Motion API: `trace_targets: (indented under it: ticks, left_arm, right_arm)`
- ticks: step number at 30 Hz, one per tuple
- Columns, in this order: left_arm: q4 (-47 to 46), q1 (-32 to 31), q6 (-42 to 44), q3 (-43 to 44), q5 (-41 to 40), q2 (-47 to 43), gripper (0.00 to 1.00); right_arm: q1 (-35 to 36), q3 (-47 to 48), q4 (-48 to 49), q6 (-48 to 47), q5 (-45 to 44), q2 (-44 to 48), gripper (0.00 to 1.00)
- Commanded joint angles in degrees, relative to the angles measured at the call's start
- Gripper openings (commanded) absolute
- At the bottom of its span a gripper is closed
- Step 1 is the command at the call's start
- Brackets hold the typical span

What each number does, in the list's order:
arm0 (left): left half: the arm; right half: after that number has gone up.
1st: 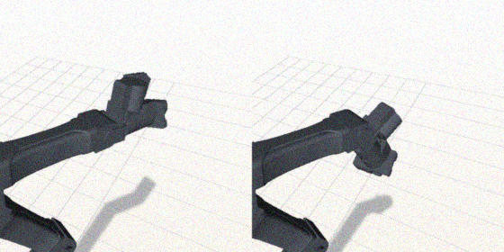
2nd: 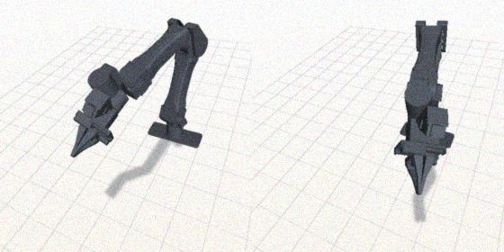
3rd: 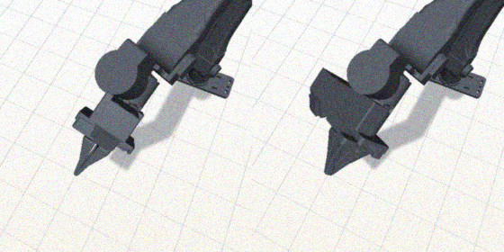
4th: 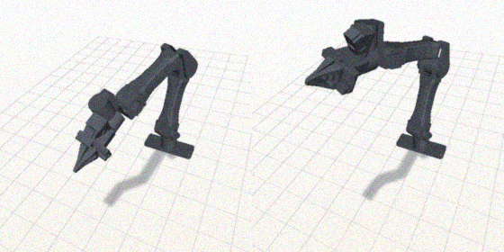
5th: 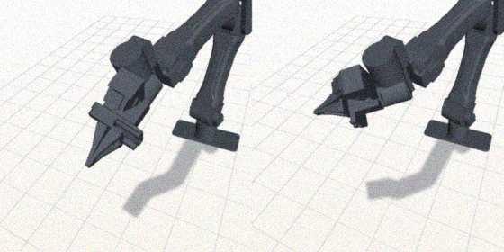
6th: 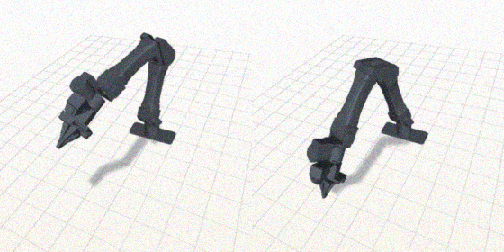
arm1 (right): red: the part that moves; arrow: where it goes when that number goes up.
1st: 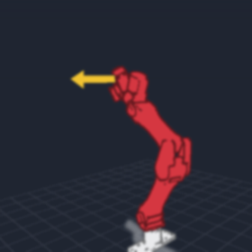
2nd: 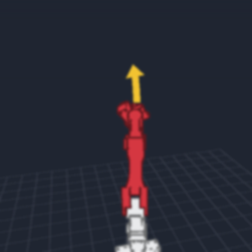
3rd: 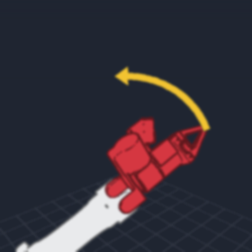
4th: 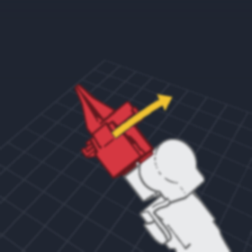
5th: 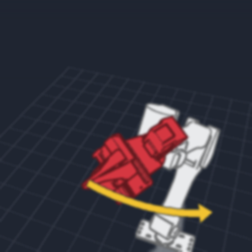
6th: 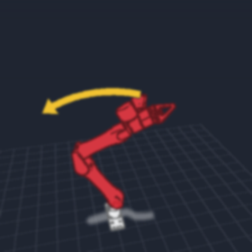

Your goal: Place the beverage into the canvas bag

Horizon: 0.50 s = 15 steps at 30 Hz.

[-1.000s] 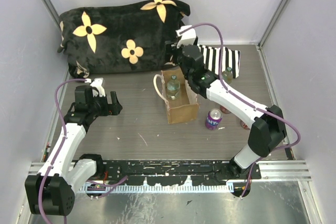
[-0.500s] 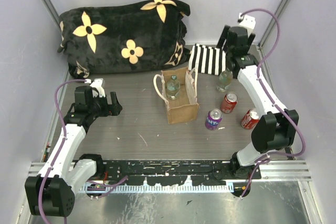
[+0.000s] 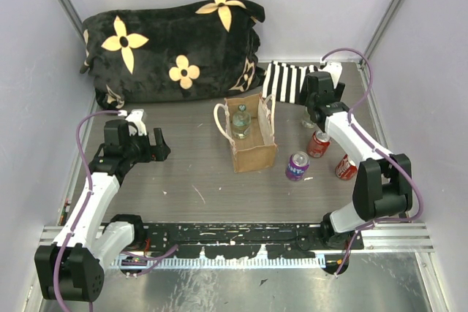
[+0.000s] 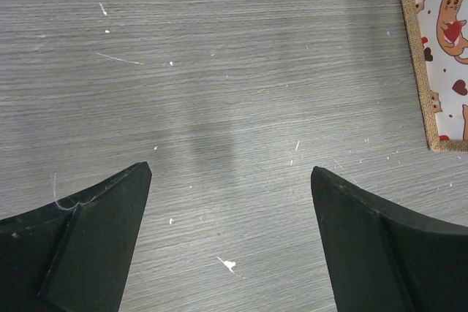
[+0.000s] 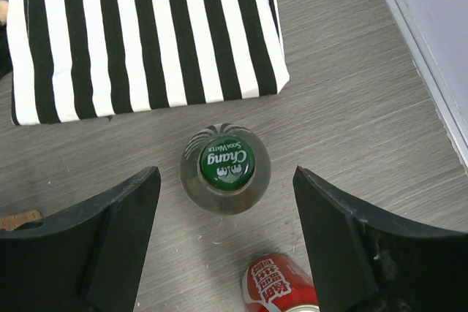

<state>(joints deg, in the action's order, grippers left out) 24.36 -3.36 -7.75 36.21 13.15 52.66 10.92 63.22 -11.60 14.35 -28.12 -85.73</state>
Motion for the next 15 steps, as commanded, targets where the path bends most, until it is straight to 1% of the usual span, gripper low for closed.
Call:
trace_targets:
  ticks: [1, 8, 15]
  left_arm:
    - [0.3, 0.3, 0.3, -0.6, 0.6, -0.4, 0.98]
    - [0.3, 0.3, 0.3, -0.5, 0.4, -0.2, 0.98]
    - [0.2, 0.3, 0.3, -0.3, 0.3, 0.1, 0.98]
  right_arm:
    - [-0.7, -1.0, 6.8, 0.9, -2.8, 2.3, 0.79]
    - [-2.0, -5.0, 12.9, 0.0, -2.6, 1.6, 0.76]
    - [-2.7, -9.9, 21.0, -1.5, -1.5, 2.9, 0.65]
